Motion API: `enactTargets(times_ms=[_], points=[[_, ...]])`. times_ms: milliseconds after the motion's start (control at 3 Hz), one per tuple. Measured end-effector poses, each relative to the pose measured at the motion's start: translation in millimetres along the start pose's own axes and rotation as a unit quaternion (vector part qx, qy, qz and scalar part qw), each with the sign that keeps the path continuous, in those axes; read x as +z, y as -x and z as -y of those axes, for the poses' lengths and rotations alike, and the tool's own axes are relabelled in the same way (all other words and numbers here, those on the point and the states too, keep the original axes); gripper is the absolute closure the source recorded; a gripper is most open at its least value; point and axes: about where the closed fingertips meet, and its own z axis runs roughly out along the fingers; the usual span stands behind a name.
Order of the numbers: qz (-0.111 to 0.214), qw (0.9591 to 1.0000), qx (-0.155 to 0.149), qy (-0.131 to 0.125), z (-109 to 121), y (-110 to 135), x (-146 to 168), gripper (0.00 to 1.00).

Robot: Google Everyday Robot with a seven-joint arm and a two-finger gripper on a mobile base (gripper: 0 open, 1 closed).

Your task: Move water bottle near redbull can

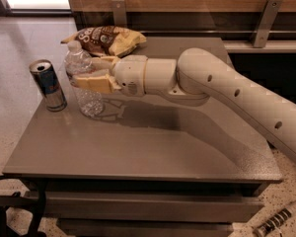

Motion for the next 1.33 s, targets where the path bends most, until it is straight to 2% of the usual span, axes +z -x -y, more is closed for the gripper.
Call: enactTargets(times_ms=[333,667,1333], points=[[0.000,1.0000,0.000,0.000,0.0,1.6,0.0,0.86],[0.000,1.0000,0.000,0.000,0.0,2.6,0.0,0.53],[0.000,1.0000,0.000,0.000,-0.1,3.0,0.1,0.08]])
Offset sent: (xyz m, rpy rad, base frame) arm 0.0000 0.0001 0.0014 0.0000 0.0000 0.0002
